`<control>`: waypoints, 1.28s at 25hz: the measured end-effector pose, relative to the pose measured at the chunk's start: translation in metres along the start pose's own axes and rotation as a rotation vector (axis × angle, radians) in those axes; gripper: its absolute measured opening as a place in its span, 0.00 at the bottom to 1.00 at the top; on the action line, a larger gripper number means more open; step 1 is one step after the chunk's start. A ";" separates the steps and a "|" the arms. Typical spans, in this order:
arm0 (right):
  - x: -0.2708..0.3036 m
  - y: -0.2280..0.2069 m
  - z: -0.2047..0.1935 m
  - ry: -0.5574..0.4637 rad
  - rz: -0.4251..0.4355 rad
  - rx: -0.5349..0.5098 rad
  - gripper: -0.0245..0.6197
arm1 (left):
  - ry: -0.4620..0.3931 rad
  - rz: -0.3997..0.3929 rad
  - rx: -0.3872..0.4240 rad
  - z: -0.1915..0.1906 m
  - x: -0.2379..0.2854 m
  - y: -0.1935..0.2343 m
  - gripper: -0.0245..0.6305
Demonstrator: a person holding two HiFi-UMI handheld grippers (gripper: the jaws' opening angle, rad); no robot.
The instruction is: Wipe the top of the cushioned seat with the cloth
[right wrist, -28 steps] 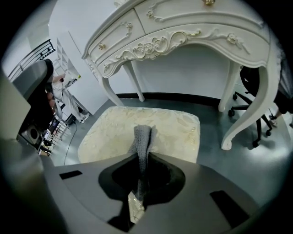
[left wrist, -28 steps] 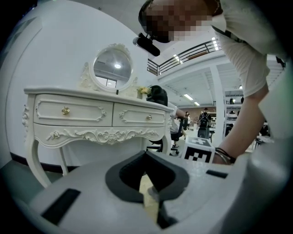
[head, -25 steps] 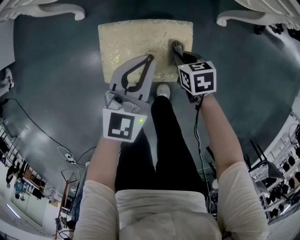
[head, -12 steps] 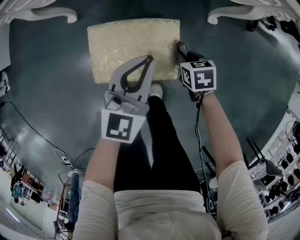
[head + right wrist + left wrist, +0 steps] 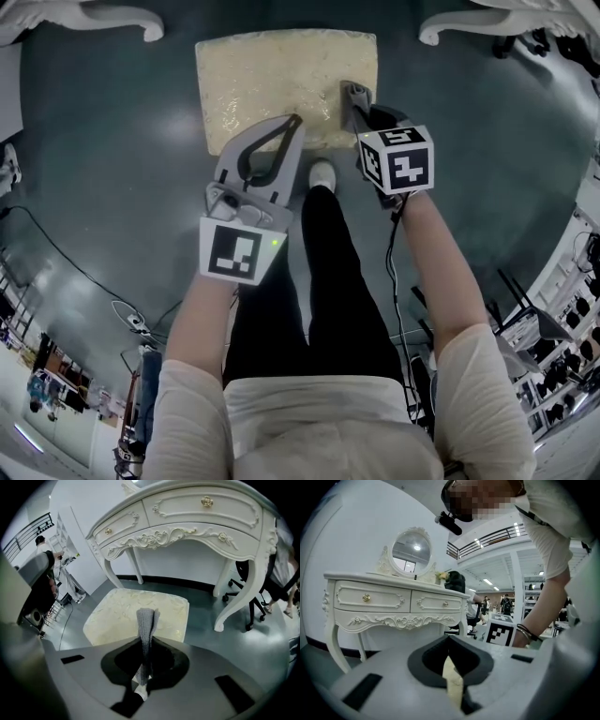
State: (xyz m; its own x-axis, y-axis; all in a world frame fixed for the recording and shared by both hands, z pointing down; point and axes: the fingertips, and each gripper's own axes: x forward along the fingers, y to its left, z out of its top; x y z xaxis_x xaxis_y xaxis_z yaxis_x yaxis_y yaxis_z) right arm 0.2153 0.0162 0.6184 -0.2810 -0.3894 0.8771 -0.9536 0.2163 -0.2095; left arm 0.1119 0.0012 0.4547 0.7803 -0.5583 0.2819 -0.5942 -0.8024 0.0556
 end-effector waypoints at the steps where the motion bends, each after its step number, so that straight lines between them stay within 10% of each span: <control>1: 0.001 0.011 0.000 0.001 0.003 -0.002 0.08 | -0.006 0.001 -0.002 0.002 -0.008 0.004 0.04; 19: 0.079 0.235 0.012 0.029 0.205 -0.031 0.08 | 0.051 0.068 0.001 -0.056 -0.144 0.091 0.04; 32: 0.110 0.252 0.015 0.067 0.202 -0.025 0.08 | 0.041 0.151 -0.053 -0.071 -0.164 0.127 0.04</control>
State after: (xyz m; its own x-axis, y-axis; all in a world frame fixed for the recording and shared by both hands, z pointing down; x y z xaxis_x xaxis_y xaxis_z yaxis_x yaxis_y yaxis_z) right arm -0.0577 0.0145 0.6556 -0.4578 -0.2752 0.8454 -0.8752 0.3069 -0.3740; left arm -0.1051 0.0060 0.4834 0.6733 -0.6620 0.3292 -0.7146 -0.6970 0.0601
